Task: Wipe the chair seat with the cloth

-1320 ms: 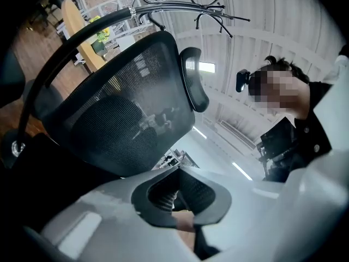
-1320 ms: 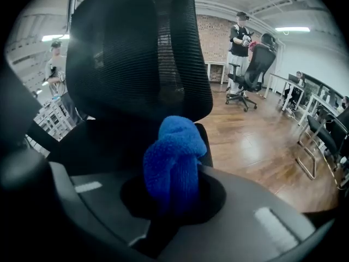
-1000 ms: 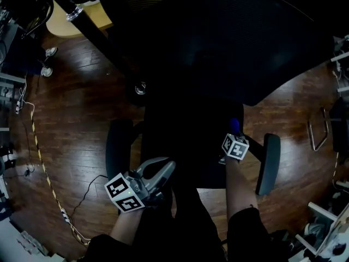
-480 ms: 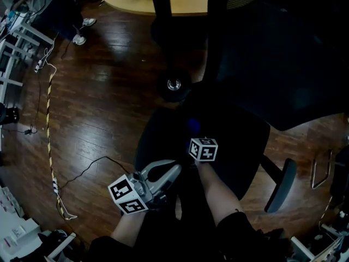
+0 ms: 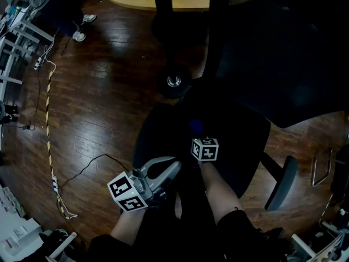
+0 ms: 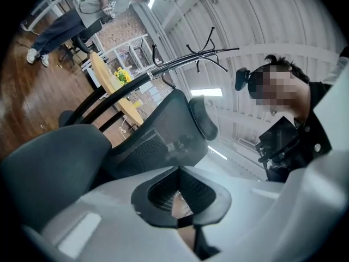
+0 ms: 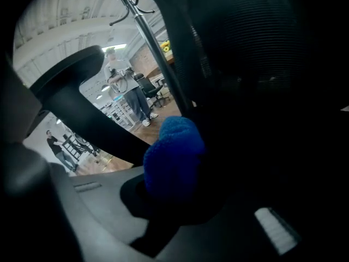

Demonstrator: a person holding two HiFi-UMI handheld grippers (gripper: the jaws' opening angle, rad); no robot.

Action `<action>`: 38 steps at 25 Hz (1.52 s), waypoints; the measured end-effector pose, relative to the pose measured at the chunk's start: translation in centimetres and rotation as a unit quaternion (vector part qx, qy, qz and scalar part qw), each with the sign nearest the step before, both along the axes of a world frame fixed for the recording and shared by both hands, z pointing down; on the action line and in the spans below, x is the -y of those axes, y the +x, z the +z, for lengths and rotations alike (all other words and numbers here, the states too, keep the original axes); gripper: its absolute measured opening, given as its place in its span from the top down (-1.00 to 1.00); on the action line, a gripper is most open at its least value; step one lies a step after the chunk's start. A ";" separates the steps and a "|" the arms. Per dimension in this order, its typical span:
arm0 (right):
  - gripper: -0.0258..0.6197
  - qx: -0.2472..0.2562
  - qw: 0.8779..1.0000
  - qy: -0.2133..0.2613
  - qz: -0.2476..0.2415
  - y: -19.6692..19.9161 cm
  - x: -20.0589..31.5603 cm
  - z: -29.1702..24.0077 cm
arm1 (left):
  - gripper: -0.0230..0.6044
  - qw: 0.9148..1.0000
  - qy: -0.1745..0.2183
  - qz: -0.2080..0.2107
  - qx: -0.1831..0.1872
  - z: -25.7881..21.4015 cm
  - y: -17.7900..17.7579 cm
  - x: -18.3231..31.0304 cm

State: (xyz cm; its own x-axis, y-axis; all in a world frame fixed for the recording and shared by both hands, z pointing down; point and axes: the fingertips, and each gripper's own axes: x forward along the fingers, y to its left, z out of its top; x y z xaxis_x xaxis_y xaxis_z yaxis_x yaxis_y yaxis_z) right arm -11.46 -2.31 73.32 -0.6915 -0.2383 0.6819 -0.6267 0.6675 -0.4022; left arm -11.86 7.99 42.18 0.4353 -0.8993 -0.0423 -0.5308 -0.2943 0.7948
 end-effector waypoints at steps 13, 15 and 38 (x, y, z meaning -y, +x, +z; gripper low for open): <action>0.82 -0.125 0.976 0.016 0.181 27.6 5.3 0.6 | 0.96 0.993 0.012 0.119 0.012 -0.6 7.9 5.5; 0.82 -0.140 0.968 0.014 0.208 31.1 5.8 0.3 | 0.96 0.992 0.012 0.123 0.012 -0.7 8.7 6.3; 0.82 -0.023 0.991 -0.002 0.130 17.8 1.9 -2.6 | 0.96 0.998 0.028 0.036 0.033 -2.1 3.7 3.7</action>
